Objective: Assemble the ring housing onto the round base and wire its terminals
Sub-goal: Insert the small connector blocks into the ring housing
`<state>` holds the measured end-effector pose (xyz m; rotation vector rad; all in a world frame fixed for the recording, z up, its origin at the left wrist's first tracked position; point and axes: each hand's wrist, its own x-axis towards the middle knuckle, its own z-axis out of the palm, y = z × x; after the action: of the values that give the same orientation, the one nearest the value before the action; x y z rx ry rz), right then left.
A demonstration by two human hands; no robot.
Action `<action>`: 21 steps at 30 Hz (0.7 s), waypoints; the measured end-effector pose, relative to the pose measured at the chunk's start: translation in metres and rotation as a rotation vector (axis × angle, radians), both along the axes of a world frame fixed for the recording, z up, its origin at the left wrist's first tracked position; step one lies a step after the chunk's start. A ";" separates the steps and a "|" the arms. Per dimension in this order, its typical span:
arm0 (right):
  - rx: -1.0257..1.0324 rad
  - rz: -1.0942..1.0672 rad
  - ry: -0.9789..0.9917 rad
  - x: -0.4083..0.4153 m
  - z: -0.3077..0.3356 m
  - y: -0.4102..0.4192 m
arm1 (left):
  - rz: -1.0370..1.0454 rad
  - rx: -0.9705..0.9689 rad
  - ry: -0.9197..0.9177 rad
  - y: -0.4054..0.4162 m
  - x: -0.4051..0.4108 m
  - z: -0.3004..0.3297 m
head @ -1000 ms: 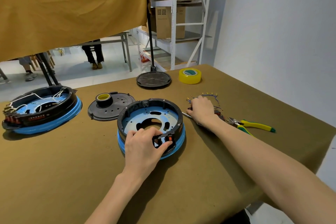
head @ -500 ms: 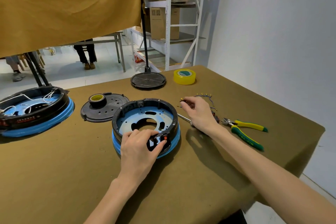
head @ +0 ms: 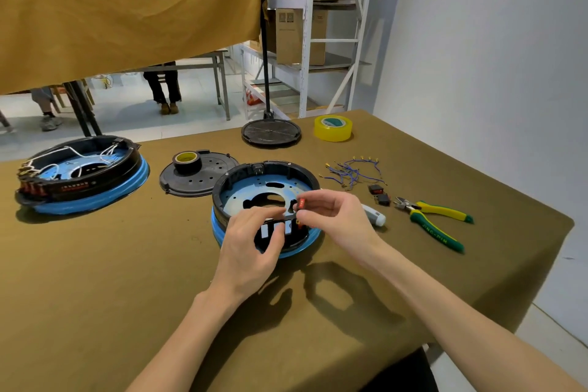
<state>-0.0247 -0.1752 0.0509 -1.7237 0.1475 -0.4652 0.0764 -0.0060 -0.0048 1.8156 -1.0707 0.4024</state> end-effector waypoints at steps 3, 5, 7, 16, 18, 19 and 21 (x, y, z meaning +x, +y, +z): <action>-0.227 -0.015 -0.059 0.004 -0.007 0.009 | -0.014 -0.023 -0.001 0.001 -0.003 0.002; -0.396 -0.014 -0.092 0.007 -0.012 0.011 | -0.022 -0.044 0.014 0.002 0.000 0.001; -0.528 -0.016 -0.138 0.009 -0.017 0.010 | -0.017 -0.029 0.014 0.003 0.004 -0.002; -0.468 0.050 -0.135 0.007 -0.025 0.011 | 0.024 -0.003 0.005 0.004 0.005 -0.004; -0.416 0.063 -0.135 0.006 -0.025 0.013 | 0.031 -0.002 0.006 0.004 0.006 -0.004; -0.382 0.068 -0.138 0.005 -0.026 0.014 | 0.032 0.000 0.006 0.004 0.006 -0.004; -0.338 0.053 -0.148 0.005 -0.026 0.015 | 0.033 0.008 0.001 0.004 0.007 -0.005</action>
<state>-0.0197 -0.1603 0.0251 -2.0089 -0.0890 -0.6026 0.0832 -0.0024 -0.0099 1.8421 -1.0448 0.4176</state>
